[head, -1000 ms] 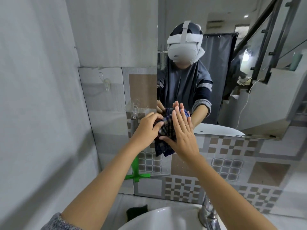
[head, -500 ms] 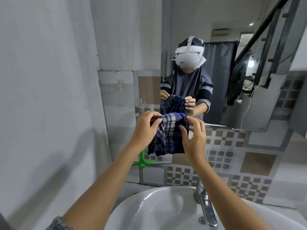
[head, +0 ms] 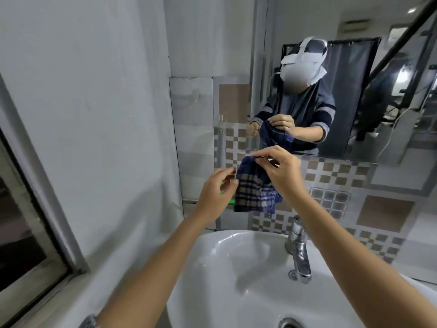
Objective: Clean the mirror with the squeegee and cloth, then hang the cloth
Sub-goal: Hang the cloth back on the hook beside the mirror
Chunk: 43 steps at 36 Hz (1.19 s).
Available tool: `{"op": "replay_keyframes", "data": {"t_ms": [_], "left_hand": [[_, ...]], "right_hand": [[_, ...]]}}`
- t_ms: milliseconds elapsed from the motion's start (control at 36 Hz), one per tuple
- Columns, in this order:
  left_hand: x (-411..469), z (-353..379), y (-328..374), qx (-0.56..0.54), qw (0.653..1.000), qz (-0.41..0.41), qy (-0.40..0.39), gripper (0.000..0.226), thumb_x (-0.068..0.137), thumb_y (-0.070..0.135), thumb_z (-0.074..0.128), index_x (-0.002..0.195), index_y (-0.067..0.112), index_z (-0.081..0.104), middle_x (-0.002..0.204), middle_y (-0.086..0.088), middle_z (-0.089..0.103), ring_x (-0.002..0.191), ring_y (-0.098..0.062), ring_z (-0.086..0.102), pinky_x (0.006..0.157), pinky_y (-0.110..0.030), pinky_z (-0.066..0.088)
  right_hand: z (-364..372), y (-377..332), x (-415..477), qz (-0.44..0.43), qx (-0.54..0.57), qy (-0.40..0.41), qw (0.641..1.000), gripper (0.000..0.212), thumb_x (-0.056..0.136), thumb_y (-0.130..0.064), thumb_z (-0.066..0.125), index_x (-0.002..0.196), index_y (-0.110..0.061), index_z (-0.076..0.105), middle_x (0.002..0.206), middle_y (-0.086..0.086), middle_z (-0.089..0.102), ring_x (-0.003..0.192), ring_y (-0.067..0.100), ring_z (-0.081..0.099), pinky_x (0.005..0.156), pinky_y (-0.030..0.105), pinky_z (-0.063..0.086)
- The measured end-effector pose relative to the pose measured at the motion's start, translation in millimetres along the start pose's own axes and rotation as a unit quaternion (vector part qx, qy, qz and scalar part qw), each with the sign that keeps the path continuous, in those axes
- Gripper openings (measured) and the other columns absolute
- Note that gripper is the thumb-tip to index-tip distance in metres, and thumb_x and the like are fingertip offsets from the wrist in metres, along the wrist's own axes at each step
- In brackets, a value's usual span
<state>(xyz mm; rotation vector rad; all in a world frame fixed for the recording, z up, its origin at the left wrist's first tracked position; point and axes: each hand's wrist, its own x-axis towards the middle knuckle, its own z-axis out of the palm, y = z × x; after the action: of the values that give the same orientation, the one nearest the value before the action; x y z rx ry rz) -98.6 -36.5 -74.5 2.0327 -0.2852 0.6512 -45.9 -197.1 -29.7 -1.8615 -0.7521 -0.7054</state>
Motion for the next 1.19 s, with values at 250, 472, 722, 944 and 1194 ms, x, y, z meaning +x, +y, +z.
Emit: {"op": "replay_keyframes", "data": {"t_ms": [250,472,722,944,1194], "left_hand": [[-1,-19,14,-0.211,0.971,-0.043,-0.101,0.046,0.096,0.012,0.034,0.141,0.023,0.032,0.141,0.002,0.042,0.125,-0.004,0.041,0.097,-0.017,0.041],[21,-51,-2,-0.175,0.982,-0.018,-0.067,0.028,0.081,0.027,0.057,0.109,0.027,0.056,0.104,-0.001,0.063,0.094,-0.010,0.060,0.082,-0.022,0.051],[86,-91,-28,-0.130,0.991,0.016,-0.025,0.039,0.079,0.018,0.071,0.116,0.018,0.061,0.099,0.002,0.067,0.088,-0.010,0.062,0.081,-0.025,0.054],[173,-138,-24,-0.098,0.985,0.085,0.117,0.024,0.081,0.013,0.069,0.105,0.016,0.070,0.099,0.005,0.070,0.090,-0.002,0.065,0.085,-0.015,0.050],[255,-165,-22,-0.028,0.962,0.113,0.249,0.024,0.087,0.003,0.053,0.099,0.013,0.071,0.097,0.004,0.069,0.090,-0.010,0.062,0.084,-0.022,0.048]], "right_hand": [[4,-21,7,-0.052,0.029,-0.080,0.995,0.016,0.082,-0.003,0.065,0.089,-0.016,0.072,0.090,0.002,0.067,0.085,0.018,0.063,0.077,0.027,0.051],[28,-28,35,-0.072,0.001,-0.042,0.997,0.012,0.080,-0.002,0.067,0.088,-0.009,0.073,0.087,0.004,0.068,0.081,0.011,0.064,0.075,0.015,0.050],[52,-38,103,-0.059,-0.067,-0.018,0.996,0.013,0.079,-0.002,0.067,0.086,-0.012,0.074,0.085,0.003,0.070,0.079,0.013,0.063,0.075,0.018,0.051],[85,-59,184,-0.047,-0.066,0.083,0.993,0.010,0.079,-0.005,0.068,0.085,-0.010,0.074,0.082,-0.003,0.067,0.070,-0.002,0.058,0.070,0.005,0.046],[142,-59,256,-0.099,-0.129,0.157,0.974,0.017,0.083,0.002,0.056,0.084,-0.006,0.071,0.085,0.009,0.062,0.076,0.021,0.056,0.069,0.031,0.049]]}}
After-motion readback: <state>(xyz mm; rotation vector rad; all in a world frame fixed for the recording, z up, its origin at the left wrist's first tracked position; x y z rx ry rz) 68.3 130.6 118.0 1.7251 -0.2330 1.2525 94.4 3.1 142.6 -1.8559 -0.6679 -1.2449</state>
